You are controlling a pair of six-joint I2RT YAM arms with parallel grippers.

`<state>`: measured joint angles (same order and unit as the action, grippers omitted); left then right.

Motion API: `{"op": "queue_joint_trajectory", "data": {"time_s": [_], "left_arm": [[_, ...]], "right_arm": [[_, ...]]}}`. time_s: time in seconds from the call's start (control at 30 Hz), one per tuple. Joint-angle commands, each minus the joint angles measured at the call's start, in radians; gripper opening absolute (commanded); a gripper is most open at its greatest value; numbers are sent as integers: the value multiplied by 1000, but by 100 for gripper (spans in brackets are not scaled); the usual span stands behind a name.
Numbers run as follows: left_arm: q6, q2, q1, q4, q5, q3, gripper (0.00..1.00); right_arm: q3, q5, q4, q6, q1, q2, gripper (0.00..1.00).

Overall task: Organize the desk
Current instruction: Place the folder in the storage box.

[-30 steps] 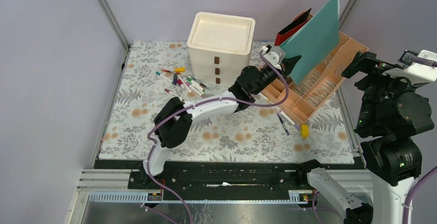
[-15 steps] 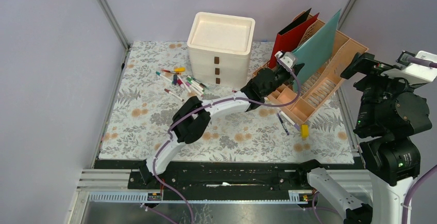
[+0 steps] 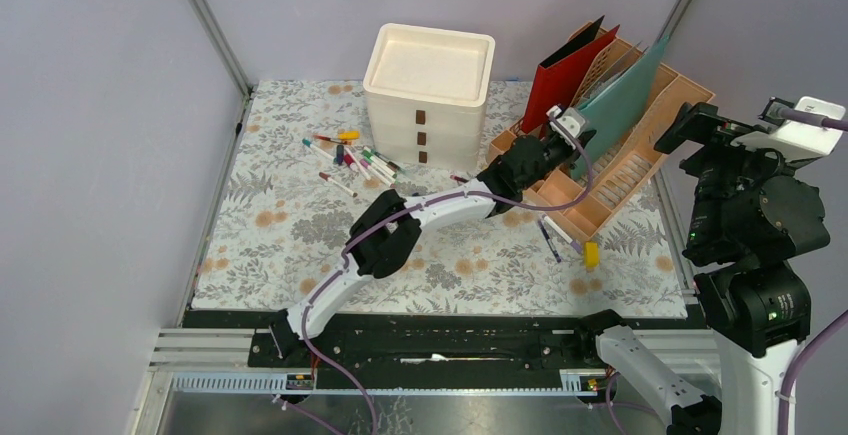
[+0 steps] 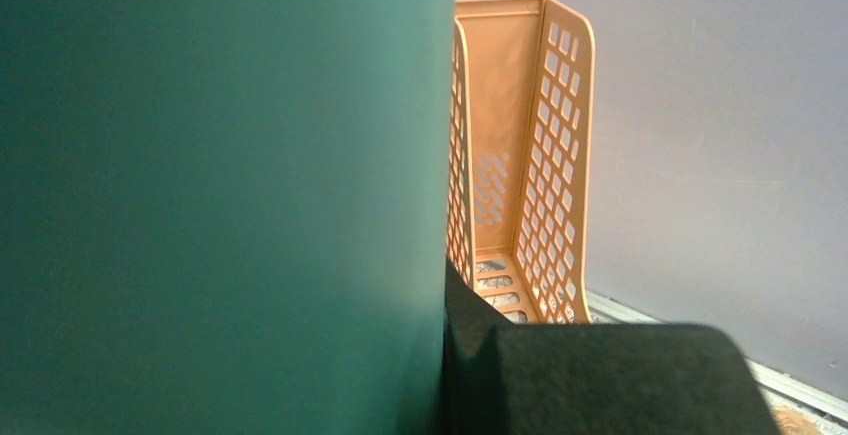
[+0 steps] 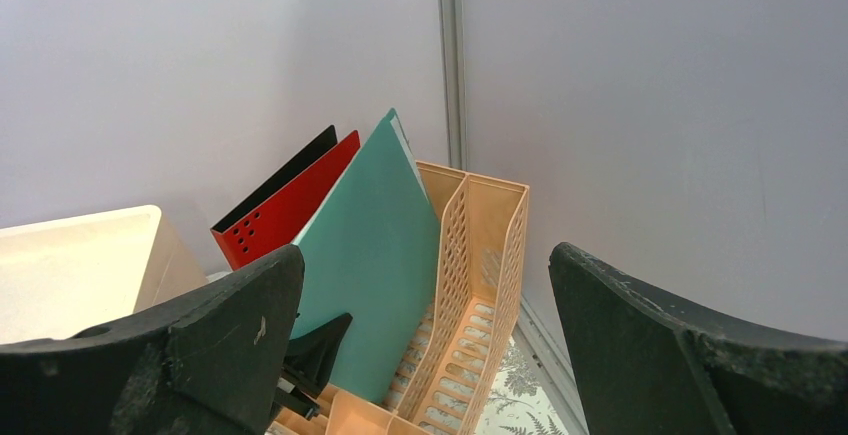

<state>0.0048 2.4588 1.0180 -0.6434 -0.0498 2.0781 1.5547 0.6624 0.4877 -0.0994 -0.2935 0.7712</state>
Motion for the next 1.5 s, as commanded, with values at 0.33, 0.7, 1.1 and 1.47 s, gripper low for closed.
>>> {"op": "queue_joint_trajectory", "data": {"time_s": [0.33,0.7,1.1,1.47], "left_arm": [[12,-51,24,-52,-31,-28,48],[7,-354,85,-30,-3,-285,77],[-40,-946,70,-64,-90,-1056,99],[-343,-1386,-211,217,20,-1423,99]], "right_arm": [[-34,-19,-41,11,5,-4,100],[-81,-70,-46,-14,7,-16,100],[-317,-532,14,-217,9,-55,100],[-633,-1287,44,-499,8,-7,100]]}}
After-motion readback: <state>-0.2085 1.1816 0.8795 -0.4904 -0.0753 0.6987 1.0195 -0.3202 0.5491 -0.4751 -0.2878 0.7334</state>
